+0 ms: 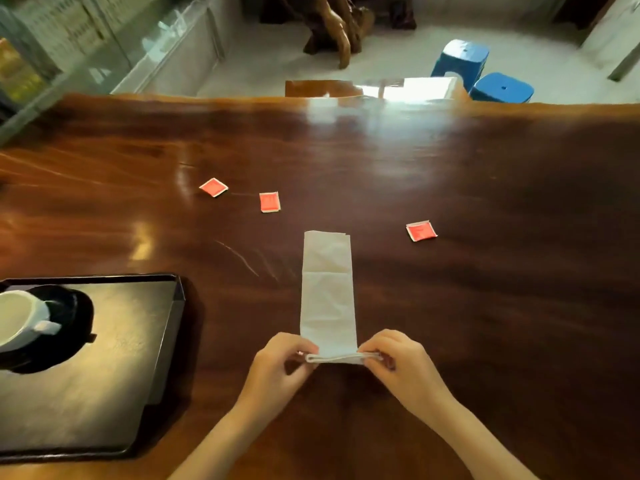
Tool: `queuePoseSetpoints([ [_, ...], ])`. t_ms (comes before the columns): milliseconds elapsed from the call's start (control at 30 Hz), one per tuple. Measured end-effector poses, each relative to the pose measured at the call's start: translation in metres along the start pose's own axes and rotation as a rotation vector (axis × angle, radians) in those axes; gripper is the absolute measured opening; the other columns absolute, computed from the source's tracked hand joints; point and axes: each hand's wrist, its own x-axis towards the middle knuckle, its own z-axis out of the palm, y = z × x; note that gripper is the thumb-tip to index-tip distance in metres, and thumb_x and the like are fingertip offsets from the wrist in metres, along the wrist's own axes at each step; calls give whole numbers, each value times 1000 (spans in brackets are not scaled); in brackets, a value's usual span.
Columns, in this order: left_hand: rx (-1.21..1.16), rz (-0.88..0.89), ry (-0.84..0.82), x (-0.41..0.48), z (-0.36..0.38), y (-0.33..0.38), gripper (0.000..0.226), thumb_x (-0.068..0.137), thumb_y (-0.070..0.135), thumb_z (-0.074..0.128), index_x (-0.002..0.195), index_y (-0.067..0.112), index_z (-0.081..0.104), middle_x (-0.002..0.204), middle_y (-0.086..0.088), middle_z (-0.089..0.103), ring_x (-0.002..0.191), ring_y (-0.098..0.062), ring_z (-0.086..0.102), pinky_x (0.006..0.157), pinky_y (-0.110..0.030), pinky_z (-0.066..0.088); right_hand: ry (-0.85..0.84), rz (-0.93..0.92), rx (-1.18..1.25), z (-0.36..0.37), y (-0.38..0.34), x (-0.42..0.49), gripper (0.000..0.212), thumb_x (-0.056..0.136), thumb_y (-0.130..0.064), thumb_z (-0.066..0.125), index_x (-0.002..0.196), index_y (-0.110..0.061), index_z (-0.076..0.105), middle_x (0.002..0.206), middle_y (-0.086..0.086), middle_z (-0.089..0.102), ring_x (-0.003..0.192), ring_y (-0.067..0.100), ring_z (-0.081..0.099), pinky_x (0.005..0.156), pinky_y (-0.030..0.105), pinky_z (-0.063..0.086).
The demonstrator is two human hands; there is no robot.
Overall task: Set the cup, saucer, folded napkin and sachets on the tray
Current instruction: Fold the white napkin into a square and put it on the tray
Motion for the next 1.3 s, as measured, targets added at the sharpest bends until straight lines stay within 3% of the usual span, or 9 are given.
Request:
queuePoseSetpoints([
  [233,-1,-100,-46,-34,6,-2,18,80,16,72,86,32,68,100,19,62,94,-5,61,77,-21,54,-130,68,89,19,4,-26,12,85,-23,66,97,-23,69,85,-24,55,82,3,58,71,7,46],
  [467,-30,-149,-62,-15,-6,-1,11,82,26,68,86,36,67,98,22,65,91,-5,60,76,-25,53,-229,145,245,5,1,0,10,86,-25,63,95,-28,66,88,-12,64,80,7,60,68,17,49],
  [600,-115,-182,-11,38,-15,6,6,83,33,66,85,27,69,85,9,69,80,-15,65,71,-31,55,-113,162,322,-8,4,46,15,86,-25,63,100,-23,67,90,-1,69,83,17,64,77,32,53],
  [667,-164,-204,23,73,-17,10,4,84,26,67,86,23,68,85,8,69,80,-12,65,71,-28,53,-31,148,327,-15,5,76,16,87,-22,63,102,-20,67,93,-1,69,86,16,64,76,29,52],
  [767,-252,-254,72,127,-18,6,8,84,22,67,91,16,67,87,5,68,82,-11,64,72,-26,51,97,160,389,-24,9,127,17,87,-19,62,103,-17,67,96,-4,67,83,6,61,68,12,47],
  [900,-309,-309,129,195,-15,-16,11,84,16,66,95,17,66,87,4,67,83,-12,62,70,-26,52,158,224,399,-21,25,195,18,87,-15,59,104,-14,67,97,-2,66,83,6,58,64,14,44],
  [1033,-209,-352,110,240,-1,-49,21,84,14,64,104,18,64,90,3,64,85,-12,61,74,-29,52,164,278,293,1,52,242,18,88,-18,56,103,-14,66,95,-1,64,82,9,56,60,15,42],
  [1167,-52,-334,94,256,11,-83,22,85,16,62,106,20,63,90,7,61,85,-9,57,71,-19,46,150,315,194,28,79,262,17,87,-19,55,99,-17,67,92,-3,64,82,10,54,64,20,40],
  [1300,77,-215,121,260,20,-99,20,86,15,61,105,21,64,90,10,60,81,-7,55,69,-12,43,295,248,94,52,93,267,18,87,-14,51,96,-15,66,91,-2,66,92,19,51,70,22,32],
])
